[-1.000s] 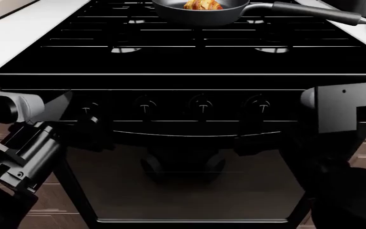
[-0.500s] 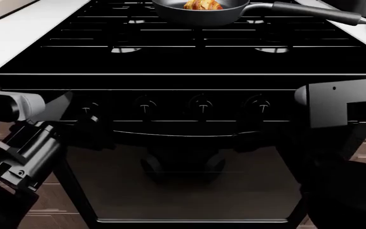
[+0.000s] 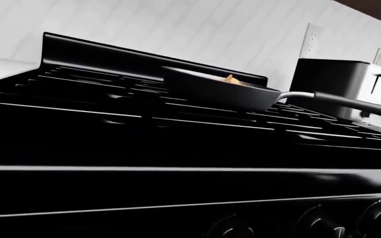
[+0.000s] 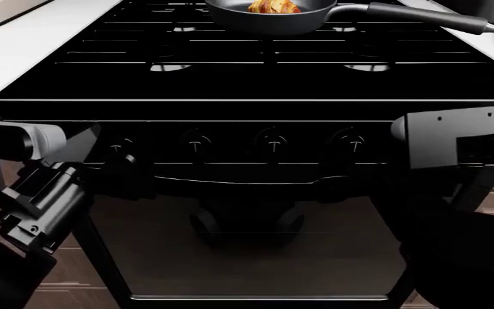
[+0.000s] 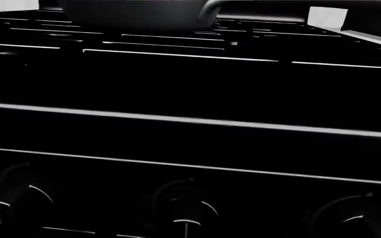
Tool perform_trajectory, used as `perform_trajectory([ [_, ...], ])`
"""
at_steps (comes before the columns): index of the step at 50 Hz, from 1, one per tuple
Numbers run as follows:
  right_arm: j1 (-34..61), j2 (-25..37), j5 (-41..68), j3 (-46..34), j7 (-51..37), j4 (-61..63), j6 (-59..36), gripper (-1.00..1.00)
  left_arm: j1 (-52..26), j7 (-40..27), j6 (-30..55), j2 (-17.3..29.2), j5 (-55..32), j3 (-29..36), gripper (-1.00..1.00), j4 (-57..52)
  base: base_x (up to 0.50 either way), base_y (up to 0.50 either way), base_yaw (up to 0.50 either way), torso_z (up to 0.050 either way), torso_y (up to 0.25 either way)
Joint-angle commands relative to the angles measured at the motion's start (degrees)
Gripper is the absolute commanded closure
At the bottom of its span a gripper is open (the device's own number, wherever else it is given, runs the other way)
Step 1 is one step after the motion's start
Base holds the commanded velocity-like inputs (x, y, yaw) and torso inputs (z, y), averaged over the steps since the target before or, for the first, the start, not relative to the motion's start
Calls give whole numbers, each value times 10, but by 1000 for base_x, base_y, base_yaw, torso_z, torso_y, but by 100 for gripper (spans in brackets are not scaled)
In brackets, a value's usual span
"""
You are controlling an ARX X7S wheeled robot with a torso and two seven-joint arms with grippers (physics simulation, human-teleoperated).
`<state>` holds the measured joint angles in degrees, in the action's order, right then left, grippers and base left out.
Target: Pick the croissant and place it on the pan. Then turn on the stove to warm the croissant.
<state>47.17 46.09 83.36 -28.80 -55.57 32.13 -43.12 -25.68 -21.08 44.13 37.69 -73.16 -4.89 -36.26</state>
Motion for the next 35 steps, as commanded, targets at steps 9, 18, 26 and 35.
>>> perform_trajectory([
  [9,2,-6,-3,-10,8,-18,-6,-100,1,3,-4,1,2,2,-100,5,0,0,0,0,0],
  [18,0,-7,-3,-13,8,-21,-7,-100,2,4,-5,1,2,2,-100,5,0,0,0,0,0],
  [26,0,-8,-4,-14,10,-23,-7,-100,2,4,-6,2,2,3,-100,6,0,0,0,0,0],
  [35,-3,-8,-4,-13,9,-23,-4,100,2,4,-8,2,2,5,-100,7,0,0,0,0,0],
])
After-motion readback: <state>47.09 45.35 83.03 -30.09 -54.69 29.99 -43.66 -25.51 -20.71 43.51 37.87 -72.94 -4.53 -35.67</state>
